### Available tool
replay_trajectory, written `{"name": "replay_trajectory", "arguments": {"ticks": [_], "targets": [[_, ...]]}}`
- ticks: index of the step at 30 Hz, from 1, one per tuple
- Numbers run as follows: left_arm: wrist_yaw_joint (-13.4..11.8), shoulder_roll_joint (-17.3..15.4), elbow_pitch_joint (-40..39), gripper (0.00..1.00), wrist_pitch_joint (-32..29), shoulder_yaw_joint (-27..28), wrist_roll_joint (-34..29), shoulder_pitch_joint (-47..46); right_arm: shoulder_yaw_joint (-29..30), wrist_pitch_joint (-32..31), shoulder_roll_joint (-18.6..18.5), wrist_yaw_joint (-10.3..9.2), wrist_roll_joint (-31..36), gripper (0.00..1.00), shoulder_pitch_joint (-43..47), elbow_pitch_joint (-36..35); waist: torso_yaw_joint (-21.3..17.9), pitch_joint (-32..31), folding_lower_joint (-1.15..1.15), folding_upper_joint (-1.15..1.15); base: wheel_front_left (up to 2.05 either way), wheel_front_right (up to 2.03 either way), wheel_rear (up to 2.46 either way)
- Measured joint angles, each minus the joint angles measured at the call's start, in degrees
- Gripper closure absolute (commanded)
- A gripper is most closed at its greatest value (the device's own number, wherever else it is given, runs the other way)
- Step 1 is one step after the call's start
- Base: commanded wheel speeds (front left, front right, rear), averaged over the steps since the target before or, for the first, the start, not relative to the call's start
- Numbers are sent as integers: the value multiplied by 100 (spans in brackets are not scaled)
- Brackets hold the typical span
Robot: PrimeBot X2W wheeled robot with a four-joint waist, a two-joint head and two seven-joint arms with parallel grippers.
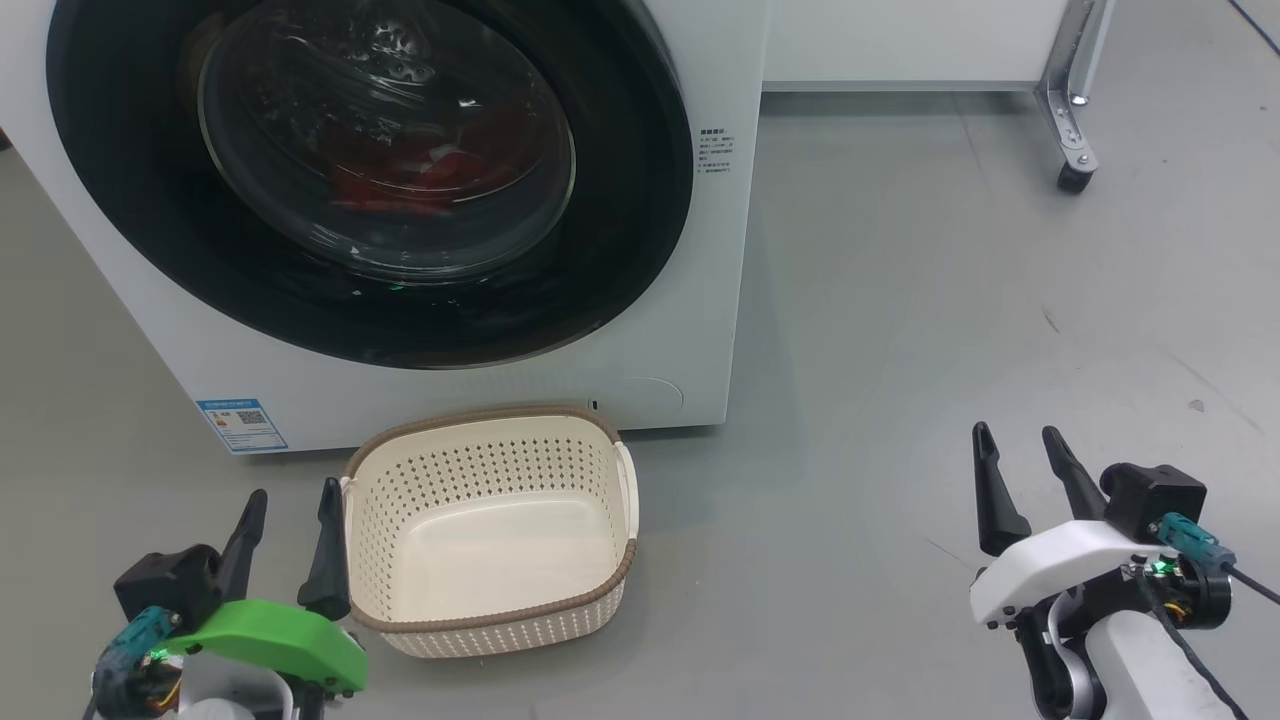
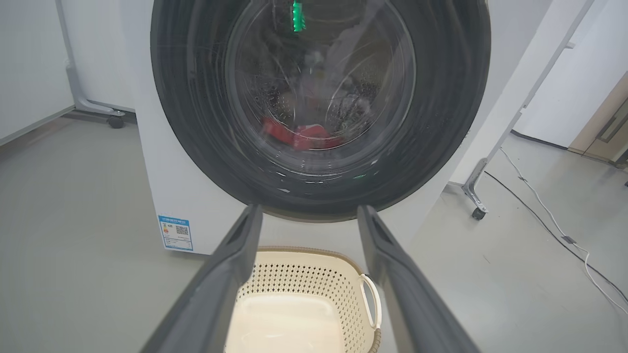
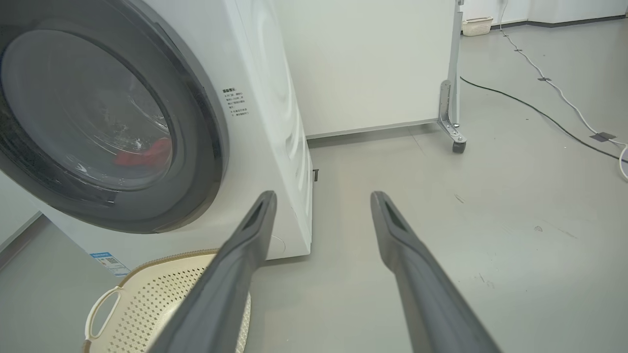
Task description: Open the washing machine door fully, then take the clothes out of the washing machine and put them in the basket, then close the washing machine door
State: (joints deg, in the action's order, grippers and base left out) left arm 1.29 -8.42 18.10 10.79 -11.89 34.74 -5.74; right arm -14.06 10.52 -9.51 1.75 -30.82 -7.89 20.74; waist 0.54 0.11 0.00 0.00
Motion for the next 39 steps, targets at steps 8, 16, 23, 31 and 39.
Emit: {"name": "replay_trajectory", "arguments": {"ticks": [8, 16, 23, 31, 39], "targets": [[-53, -7, 156, 0, 167, -104, -499, -74, -169, 174, -7, -33, 588, 0, -23, 45, 5, 5, 0, 0, 0, 0, 0], [-159, -13, 224, 0, 327, -148, -984, -155, -287, 344, -29, -40, 1090, 0, -122, 114, 11, 13, 0, 0, 0, 0, 0], [-191, -23, 286, 0, 349, -124, -1128, -248, -249, 376, -16, -41, 1227, 0, -125, 159, 16, 14, 0, 0, 0, 0, 0], [-210, 36, 387, 0, 349, -86, -1105, -248, -121, 377, 45, -47, 1227, 0, -125, 222, 15, 23, 0, 0, 0, 0, 0], [-235, 52, 458, 0, 349, -43, -1105, -248, -62, 377, 71, -47, 1227, 0, -124, 255, 14, 27, 0, 0, 0, 0, 0]]}}
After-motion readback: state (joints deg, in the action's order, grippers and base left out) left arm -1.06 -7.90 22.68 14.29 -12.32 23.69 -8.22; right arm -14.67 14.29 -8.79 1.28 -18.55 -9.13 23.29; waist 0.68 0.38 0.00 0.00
